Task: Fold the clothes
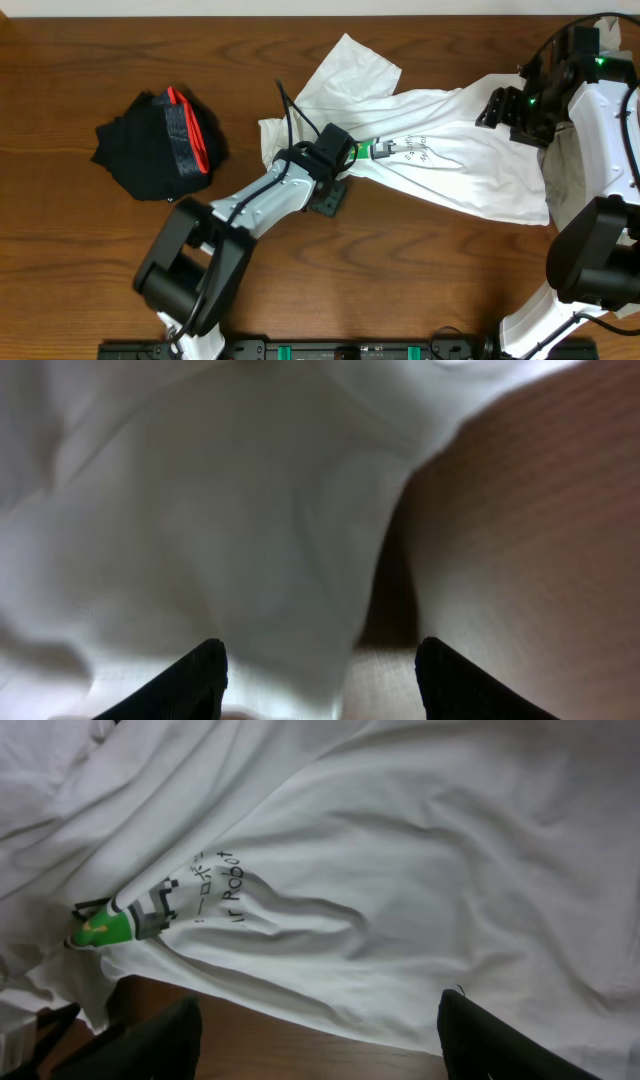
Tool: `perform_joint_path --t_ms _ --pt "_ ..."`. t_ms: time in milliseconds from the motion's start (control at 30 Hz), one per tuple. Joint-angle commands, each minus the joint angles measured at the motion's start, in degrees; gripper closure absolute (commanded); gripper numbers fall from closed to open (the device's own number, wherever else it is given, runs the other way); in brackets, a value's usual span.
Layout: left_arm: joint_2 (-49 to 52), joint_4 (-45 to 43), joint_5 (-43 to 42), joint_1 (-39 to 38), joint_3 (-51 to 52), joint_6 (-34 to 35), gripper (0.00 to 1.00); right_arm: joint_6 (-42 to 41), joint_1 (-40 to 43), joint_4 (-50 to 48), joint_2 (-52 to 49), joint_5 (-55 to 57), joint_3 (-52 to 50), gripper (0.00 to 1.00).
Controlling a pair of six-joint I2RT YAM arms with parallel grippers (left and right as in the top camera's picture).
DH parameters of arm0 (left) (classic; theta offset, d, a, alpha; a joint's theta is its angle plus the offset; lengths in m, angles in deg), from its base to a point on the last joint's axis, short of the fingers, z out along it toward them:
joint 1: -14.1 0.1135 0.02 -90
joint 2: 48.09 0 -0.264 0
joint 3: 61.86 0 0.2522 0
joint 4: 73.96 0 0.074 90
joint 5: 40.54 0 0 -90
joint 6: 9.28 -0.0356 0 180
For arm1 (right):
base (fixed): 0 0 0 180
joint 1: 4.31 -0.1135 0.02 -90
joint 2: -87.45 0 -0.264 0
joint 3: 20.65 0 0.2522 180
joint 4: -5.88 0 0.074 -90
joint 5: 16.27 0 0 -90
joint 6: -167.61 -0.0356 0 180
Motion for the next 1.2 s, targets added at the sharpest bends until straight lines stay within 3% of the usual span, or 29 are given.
perform_joint_path --t_ms 0,100,167,233,300,700,900,1167 --pt "2.4 -1.9 1.6 0.0 0.3 -3.0 0.37 1.2 -0.4 0.5 0.4 -0.6 0.4 0.26" --pt "4.3 -2.9 1.6 0.0 0.3 -3.8 0.47 1.2 -0.4 0.6 0.4 -0.6 0.4 0.26" --pt "5.6 -2.7 1.6 0.0 0.3 -3.8 0.63 1.2 -0.5 0.7 0.4 -0.6 0.4 0.27" --pt "5.9 -1.9 1.6 0.0 0.2 -3.8 0.86 1.2 -0.5 0.7 0.4 -0.6 0.4 0.27" --pt "4.9 0.3 1.6 0.0 -0.6 -3.6 0.94 1.2 -0.5 1.0 0.4 -0.6 0.4 0.27" --pt "-15.8 23.1 14.6 2.3 -9.0 0.6 0.94 4.8 -0.5 4.0 0.4 0.0 0.3 0.28" --pt "-23.4 26.3 15.1 6.7 -9.0 2.0 0.94 5.5 -1.1 5.1 0.4 -0.1 -1.2 0.30" --pt "-25.1 25.8 15.1 7.7 -9.0 2.3 0.94 10.8 -7.9 3.8 0.4 -2.1 -9.1 0.32"
